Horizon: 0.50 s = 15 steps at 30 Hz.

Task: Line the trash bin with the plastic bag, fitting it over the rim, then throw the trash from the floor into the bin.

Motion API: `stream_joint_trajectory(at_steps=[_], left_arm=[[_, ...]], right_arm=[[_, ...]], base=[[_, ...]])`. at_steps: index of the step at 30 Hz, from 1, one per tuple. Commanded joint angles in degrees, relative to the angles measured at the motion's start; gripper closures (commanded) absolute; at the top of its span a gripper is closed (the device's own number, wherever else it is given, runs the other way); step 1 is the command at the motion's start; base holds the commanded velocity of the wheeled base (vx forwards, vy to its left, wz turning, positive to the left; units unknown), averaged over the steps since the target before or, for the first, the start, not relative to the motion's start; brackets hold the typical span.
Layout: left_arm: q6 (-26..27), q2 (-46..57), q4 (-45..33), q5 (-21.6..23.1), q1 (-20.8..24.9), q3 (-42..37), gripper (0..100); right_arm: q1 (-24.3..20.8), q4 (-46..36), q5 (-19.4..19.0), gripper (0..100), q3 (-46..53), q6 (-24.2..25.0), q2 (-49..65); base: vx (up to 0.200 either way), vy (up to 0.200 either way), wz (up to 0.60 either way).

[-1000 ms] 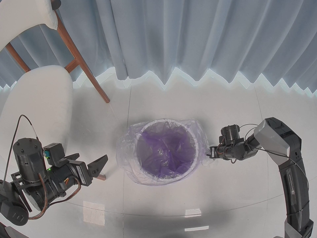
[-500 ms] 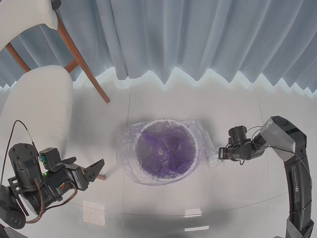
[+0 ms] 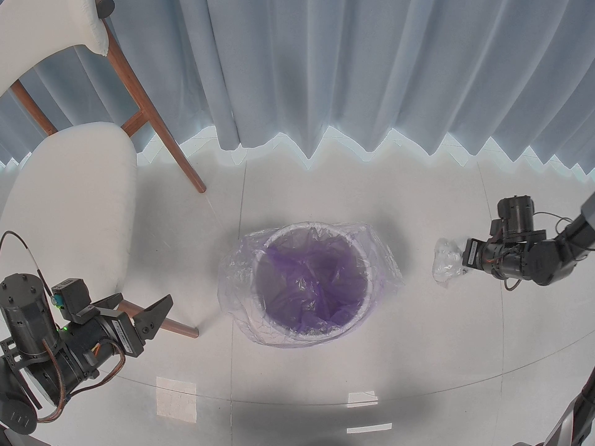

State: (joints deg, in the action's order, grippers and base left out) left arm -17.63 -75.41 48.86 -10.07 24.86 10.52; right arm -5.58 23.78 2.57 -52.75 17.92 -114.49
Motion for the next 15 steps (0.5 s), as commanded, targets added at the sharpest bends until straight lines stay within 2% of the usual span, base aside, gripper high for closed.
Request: stream_joint_trajectory(at_steps=[1, 2, 4, 5, 6, 7, 10, 15], left_arm=[[-0.1, 6.3, 0.0, 0.0, -6.3, -2.9, 0], [-0.1, 6.3, 0.0, 0.0, -6.3, -2.9, 0], [-0.1, 7.7, 0.0, 0.1, -8.1, -2.9, 0], [-0.1, 7.7, 0.0, 0.1, -8.1, -2.9, 0], [-0.1, 8.6, 0.0, 0.1, -8.2, -3.2, 0], [-0.1, 8.8, 0.0, 0.1, -8.4, -3.7, 0], [-0.1, 9.1, 0.0, 0.1, -9.4, -4.4, 0], [0.0, 10.1, 0.2, 0.1, -11.4, -4.3, 0]], right_arm=[[-8.8, 11.6, -0.7, 100, 25.5, 0.9, 32.3], [-8.8, 11.6, -0.7, 100, 25.5, 0.9, 32.3], [-14.0, 21.7, -4.5, 100, 32.1, -1.3, 31.8], [-14.0, 21.7, -4.5, 100, 32.1, -1.3, 31.8], [-17.7, 28.0, -6.8, 100, 34.3, -2.9, 30.2], [-19.4, 30.3, -7.7, 100, 34.4, -3.3, 28.7], [-22.3, 34.7, -8.2, 100, 33.5, -4.1, 23.4], [-25.5, 47.0, -8.1, 100, 26.0, -7.4, 8.1]], base=[[0.000, 0.000, 0.00], [0.000, 0.000, 0.00], [0.000, 0.000, 0.00], [0.000, 0.000, 0.00], [0.000, 0.000, 0.00], [0.000, 0.000, 0.00], [0.000, 0.000, 0.00], [0.000, 0.000, 0.00]])
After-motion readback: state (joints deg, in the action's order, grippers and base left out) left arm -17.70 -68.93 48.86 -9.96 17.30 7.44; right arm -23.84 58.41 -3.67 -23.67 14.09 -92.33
